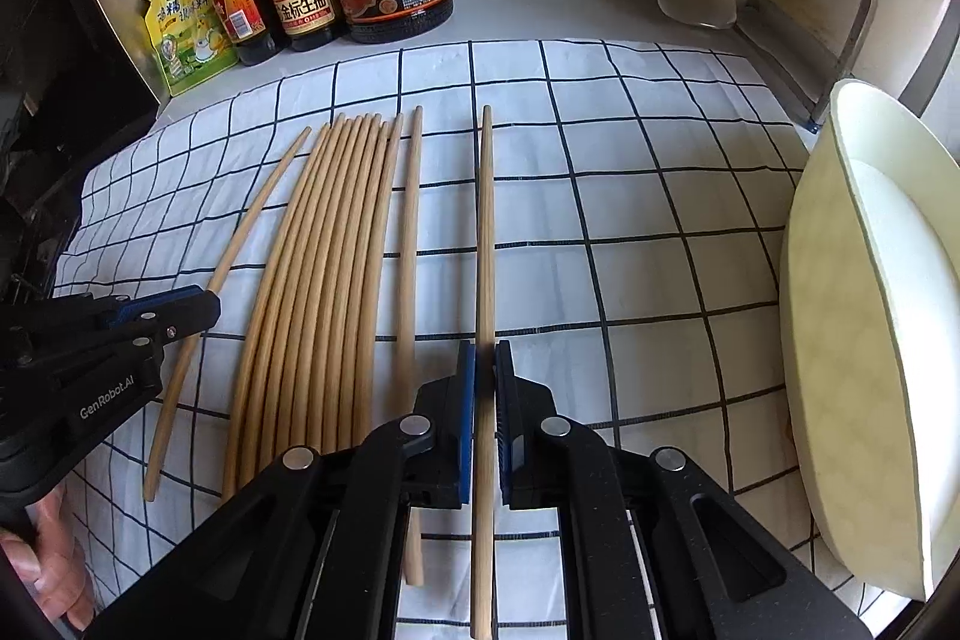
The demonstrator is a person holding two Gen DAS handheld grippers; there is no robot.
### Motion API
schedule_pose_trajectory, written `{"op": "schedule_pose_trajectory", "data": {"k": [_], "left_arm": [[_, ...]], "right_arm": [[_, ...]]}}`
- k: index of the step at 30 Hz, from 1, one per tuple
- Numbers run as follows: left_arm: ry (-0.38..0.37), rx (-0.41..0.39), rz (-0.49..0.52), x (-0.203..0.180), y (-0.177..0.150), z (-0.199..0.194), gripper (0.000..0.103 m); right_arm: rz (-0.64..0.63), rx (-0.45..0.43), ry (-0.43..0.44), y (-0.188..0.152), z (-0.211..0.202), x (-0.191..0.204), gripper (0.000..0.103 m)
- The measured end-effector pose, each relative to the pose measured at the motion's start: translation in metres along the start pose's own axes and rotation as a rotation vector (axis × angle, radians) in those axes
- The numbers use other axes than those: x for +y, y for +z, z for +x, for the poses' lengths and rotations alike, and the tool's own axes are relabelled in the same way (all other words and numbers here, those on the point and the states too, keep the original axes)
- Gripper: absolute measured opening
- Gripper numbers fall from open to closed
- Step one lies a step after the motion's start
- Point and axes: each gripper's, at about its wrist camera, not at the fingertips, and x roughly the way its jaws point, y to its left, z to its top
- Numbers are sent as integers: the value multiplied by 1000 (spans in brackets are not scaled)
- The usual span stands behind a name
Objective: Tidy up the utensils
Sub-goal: 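Carry the left tool's chopstick over the white basin while the right tool carries its own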
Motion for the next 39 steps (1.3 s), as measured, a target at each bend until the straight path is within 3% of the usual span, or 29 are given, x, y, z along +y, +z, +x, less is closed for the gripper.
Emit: {"op": "schedule_pose_trajectory", "data": {"k": [10,15,21,26,30,39], "left_arm": [[-53,-63,66,-18,7,-59,7],[-129,-104,168,-69,18,-88,7],[-240,-150,315,-159,33,-107,7],[-302,-132,409,-234,43,-100,7],[-311,-129,465,-280,48,-89,7],[-302,-69,480,-313,67,-53,7]], "right_arm": [[93,-82,84,-2,-66,-11,6],[159,-135,40,-7,-107,-51,6],[281,-175,-59,-25,-140,-123,6],[374,-177,-131,-36,-143,-181,6],[432,-176,-158,-39,-138,-219,6],[483,-151,-132,-34,-114,-261,6]]}}
